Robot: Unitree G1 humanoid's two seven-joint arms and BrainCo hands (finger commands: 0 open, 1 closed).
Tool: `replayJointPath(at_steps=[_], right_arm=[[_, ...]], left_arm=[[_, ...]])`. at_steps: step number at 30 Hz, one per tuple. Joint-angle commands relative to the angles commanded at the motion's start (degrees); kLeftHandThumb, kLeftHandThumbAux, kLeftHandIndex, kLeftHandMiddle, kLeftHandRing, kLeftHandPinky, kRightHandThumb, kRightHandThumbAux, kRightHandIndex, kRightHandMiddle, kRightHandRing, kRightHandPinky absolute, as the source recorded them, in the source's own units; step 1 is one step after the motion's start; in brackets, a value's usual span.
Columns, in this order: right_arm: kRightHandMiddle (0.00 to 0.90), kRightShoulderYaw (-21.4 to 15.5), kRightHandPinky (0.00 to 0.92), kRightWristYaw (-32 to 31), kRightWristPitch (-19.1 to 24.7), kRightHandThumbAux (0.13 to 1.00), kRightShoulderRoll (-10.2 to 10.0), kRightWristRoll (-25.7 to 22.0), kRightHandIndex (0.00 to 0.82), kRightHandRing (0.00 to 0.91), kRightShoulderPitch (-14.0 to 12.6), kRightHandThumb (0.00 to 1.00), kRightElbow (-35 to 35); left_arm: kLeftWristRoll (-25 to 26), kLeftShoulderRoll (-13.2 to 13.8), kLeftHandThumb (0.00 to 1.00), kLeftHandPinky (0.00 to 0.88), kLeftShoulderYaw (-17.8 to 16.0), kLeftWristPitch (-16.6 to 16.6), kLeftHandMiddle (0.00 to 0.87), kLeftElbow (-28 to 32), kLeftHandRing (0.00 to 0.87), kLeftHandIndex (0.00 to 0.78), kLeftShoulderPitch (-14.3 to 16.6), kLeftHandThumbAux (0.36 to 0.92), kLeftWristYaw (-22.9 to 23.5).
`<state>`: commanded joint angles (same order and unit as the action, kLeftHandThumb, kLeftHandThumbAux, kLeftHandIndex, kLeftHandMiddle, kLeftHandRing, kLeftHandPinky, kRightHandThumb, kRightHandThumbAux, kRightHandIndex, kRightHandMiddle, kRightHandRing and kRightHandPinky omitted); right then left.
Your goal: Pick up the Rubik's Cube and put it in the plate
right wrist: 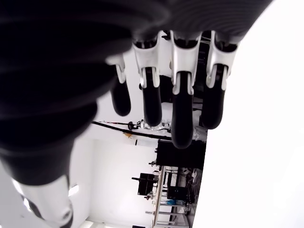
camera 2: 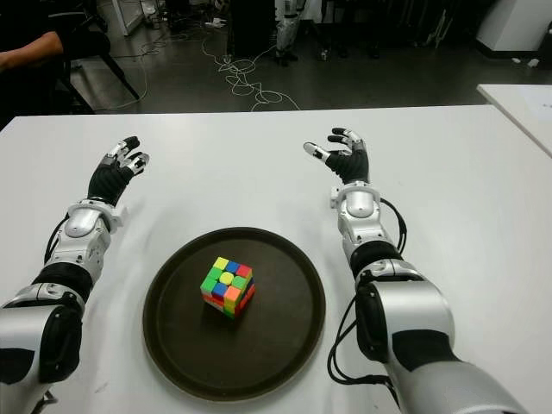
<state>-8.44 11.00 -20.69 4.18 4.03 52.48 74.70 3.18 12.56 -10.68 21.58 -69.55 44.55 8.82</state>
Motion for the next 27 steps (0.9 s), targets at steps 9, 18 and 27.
replayJointPath(at_steps=[9, 18, 27], right_arm=[[0.393, -0.2, 0.511, -0.2, -1.1, 0.738, 0.0, 0.0, 0.323, 0.460, -0.1, 0.000, 0.1], [0.410, -0.4, 0.527, -0.2, -1.6, 0.740, 0.0, 0.0, 0.344, 0.479, -0.1, 0.000, 0.1], [0.433, -0.5, 0.525, -0.2, -2.3, 0.749, 0.0, 0.1, 0.362, 0.490, -0.3, 0.000, 0.2]], left_arm=[[-0.1, 0.0, 0.020, 0.057, -0.1, 0.1, 0.048, -0.2, 0.035, 0.017, 0.2, 0.632, 0.0], [-0.2, 0.0, 0.016, 0.055, -0.1, 0.1, 0.056, -0.3, 0.041, 0.024, 0.3, 0.639, -0.1], [-0.1, -0.2, 0.008, 0.066, -0.2, 0.3, 0.069, -0.4, 0.053, 0.029, 0.3, 0.640, -0.1]])
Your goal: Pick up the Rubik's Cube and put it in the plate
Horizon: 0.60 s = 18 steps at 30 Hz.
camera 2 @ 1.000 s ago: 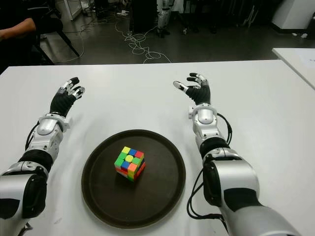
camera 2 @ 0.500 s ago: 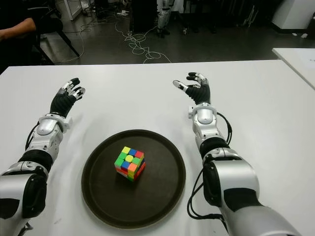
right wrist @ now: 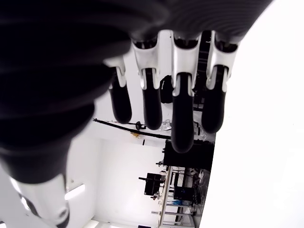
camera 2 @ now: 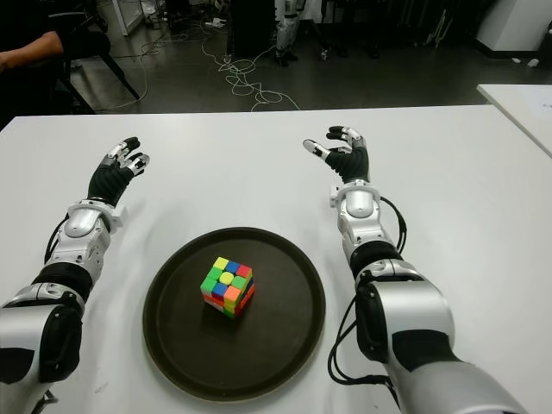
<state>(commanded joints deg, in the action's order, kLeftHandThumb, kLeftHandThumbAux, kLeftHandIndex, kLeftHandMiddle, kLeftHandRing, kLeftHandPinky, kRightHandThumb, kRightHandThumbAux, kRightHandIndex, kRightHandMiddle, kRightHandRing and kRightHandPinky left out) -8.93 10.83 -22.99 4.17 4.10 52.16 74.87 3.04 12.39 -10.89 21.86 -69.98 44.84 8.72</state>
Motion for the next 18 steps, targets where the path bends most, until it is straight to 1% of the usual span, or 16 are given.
replayJointPath(at_steps=[9, 13, 18], right_arm=[[0.436, -0.1, 0.534, -0.2, 0.0, 0.756, 0.1, -0.1, 0.369, 0.492, 0.1, 0.000, 0.1], [0.435, 0.0, 0.534, 0.0, 0.2, 0.762, 0.1, 0.1, 0.367, 0.492, 0.1, 0.000, 0.2], [0.440, 0.0, 0.538, 0.0, 0.5, 0.762, 0.2, 0.1, 0.372, 0.494, 0.2, 0.000, 0.2]], left_arm=[[-0.2, -0.1, 0.015, 0.098, 0.0, 0.2, 0.101, -0.2, 0.095, 0.044, 0.2, 0.672, -0.6], [-0.5, -0.2, 0.027, 0.116, 0.2, 0.5, 0.121, -0.2, 0.117, 0.057, 0.2, 0.699, -1.1], [-0.7, -0.2, 0.032, 0.144, 0.5, 0.7, 0.141, -0.2, 0.138, 0.074, 0.2, 0.707, -1.4]])
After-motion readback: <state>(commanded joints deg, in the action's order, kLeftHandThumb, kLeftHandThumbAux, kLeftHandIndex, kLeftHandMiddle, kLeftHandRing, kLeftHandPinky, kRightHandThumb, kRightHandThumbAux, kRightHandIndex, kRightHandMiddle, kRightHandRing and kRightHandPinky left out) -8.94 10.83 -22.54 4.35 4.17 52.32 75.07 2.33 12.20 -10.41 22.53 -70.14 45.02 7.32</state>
